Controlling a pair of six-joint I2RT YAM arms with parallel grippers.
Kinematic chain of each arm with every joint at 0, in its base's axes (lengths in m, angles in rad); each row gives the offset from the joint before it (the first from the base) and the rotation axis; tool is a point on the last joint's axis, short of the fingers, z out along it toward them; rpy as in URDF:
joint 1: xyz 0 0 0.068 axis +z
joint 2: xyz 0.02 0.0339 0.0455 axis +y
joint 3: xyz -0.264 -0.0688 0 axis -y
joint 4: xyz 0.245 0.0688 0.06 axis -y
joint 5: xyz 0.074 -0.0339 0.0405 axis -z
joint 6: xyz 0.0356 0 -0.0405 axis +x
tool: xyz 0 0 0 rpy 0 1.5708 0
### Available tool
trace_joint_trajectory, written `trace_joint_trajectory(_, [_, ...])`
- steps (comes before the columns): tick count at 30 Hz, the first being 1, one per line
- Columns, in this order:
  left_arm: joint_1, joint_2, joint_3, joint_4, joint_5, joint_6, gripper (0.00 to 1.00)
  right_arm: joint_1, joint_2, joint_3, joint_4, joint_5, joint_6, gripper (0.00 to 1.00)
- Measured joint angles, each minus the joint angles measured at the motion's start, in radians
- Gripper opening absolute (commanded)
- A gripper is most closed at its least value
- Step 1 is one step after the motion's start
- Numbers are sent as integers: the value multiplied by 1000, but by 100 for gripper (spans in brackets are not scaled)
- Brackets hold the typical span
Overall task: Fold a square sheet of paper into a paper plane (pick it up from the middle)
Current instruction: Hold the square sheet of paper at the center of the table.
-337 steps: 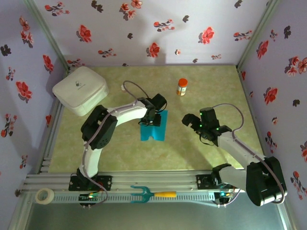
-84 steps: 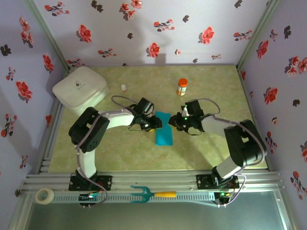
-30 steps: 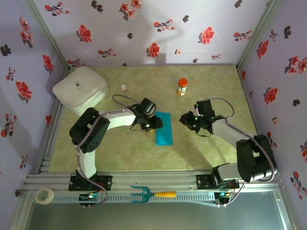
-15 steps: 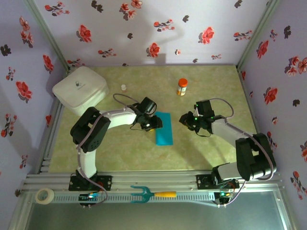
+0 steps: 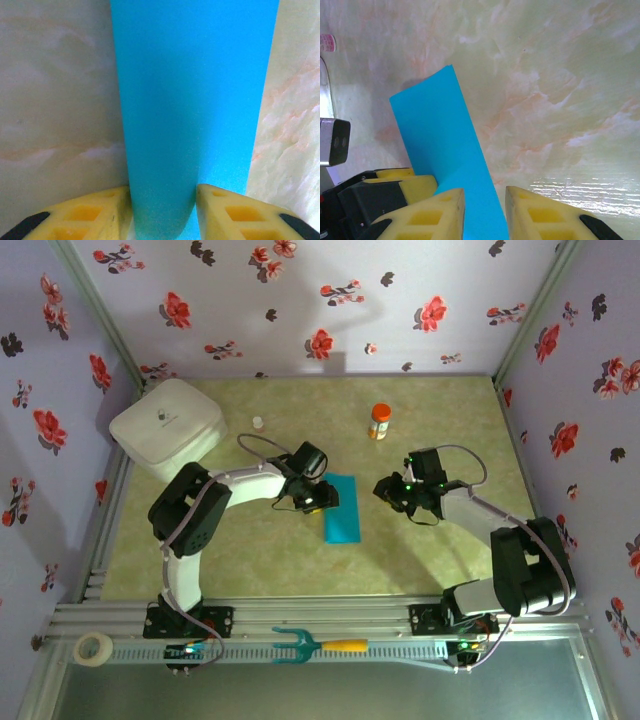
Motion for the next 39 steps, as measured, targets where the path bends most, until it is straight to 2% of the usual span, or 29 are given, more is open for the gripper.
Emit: trace_joint_trajectory(39, [0, 15, 27, -35, 0, 16, 41, 0, 34, 0, 19, -44, 1, 28])
